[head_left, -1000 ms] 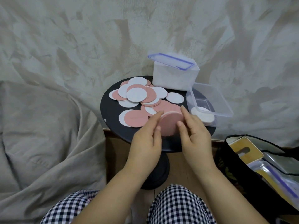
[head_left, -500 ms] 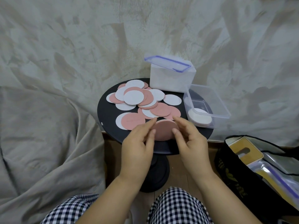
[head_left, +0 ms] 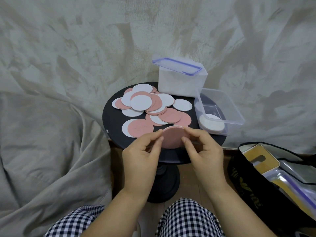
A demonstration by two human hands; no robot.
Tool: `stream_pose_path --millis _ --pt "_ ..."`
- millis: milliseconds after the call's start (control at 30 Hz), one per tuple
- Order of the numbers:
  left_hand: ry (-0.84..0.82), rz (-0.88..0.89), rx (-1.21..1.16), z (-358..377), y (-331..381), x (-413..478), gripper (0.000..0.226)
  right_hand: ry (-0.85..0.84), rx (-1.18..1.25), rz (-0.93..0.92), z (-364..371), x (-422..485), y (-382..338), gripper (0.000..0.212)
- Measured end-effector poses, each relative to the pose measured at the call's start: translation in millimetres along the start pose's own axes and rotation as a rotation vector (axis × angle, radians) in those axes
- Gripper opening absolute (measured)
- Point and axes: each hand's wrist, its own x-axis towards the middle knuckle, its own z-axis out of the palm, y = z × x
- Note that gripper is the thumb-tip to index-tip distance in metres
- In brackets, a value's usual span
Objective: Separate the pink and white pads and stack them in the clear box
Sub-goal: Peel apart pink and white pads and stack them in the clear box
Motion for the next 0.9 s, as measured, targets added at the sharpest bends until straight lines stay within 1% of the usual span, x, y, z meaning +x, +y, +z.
stream_pose_path --millis 267,367,467,567,667,700,767,900 --pt "-0.006 -0.029 -0.004 2 -4 -1 0.025 -0.049 0.019 0.016 -2 0 2 0.042" --pt "-0.060 -0.048 -0.015 5 1 5 0.029 -0.072 0.074 0.069 -9 5 0 0.044" --pt "-0.148 -0.031 -0.013 12 9 15 0.026 -0.063 0.145 0.120 -26 10 0 0.039" --pt "-0.228 0.051 0.067 26 15 28 0.022 -0.013 0.216 0.197 -54 24 3 0.034" --pt "-0.351 0.160 0.125 48 15 41 0.023 0.021 0.250 0.241 -88 48 8 0.031" --pt "-0.392 0.210 0.150 56 14 45 0.021 0.016 0.258 0.253 -99 56 8 0.030" --pt "-0.445 0.298 0.203 72 10 52 0.023 0.000 0.260 0.277 -116 75 10 0.029" --pt "-0.495 0.367 0.217 96 4 60 0.023 -0.111 0.179 0.331 -136 112 19 0.028"
